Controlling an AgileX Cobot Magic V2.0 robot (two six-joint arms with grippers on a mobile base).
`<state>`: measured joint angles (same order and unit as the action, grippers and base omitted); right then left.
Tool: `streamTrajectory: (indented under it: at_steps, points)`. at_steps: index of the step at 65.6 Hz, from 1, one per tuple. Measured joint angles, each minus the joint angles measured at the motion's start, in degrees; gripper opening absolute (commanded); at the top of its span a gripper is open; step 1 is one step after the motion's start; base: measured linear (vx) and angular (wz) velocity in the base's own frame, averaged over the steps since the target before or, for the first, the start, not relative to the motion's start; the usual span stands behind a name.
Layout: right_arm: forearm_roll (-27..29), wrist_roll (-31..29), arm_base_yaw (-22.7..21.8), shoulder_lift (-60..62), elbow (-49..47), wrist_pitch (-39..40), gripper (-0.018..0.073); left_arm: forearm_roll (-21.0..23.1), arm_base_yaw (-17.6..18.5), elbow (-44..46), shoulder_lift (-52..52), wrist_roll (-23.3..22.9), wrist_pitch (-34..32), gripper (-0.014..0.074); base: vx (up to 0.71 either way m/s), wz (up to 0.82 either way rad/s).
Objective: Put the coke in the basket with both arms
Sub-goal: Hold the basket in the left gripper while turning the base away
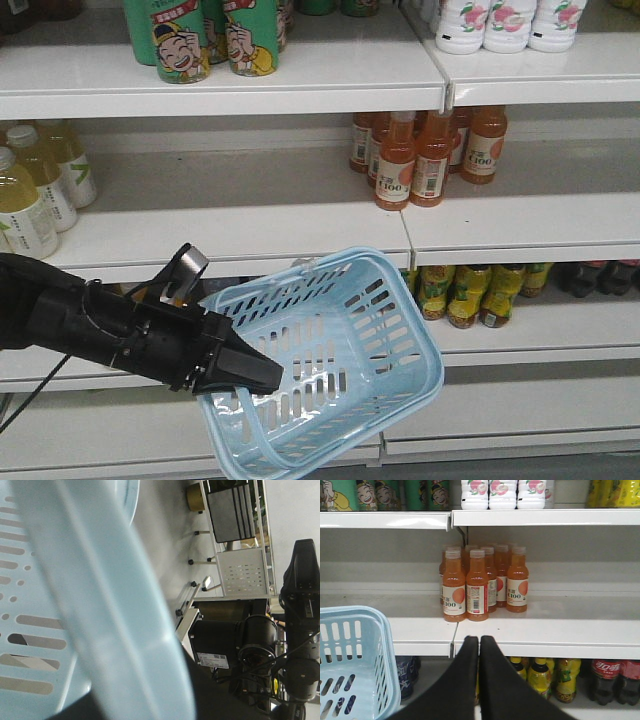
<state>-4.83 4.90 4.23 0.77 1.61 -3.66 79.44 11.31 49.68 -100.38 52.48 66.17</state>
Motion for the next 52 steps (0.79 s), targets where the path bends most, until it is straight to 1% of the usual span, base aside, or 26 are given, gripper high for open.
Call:
streamTrajectory:
  at_steps: [18, 52]
  points:
    - [0.0, 0.0, 0.0, 0.0, 0.0, 0.0, -0.0009, 0.0, 0.0, 0.0, 0.0, 0.0, 0.0, -0.0008, -0.06, -0.29]
    - [0.0, 0.0, 0.0, 0.0, 0.0, 0.0, -0.0009, 0.0, 0.0, 0.0, 0.0, 0.0, 0.0, -0.0008, -0.08, -0.46]
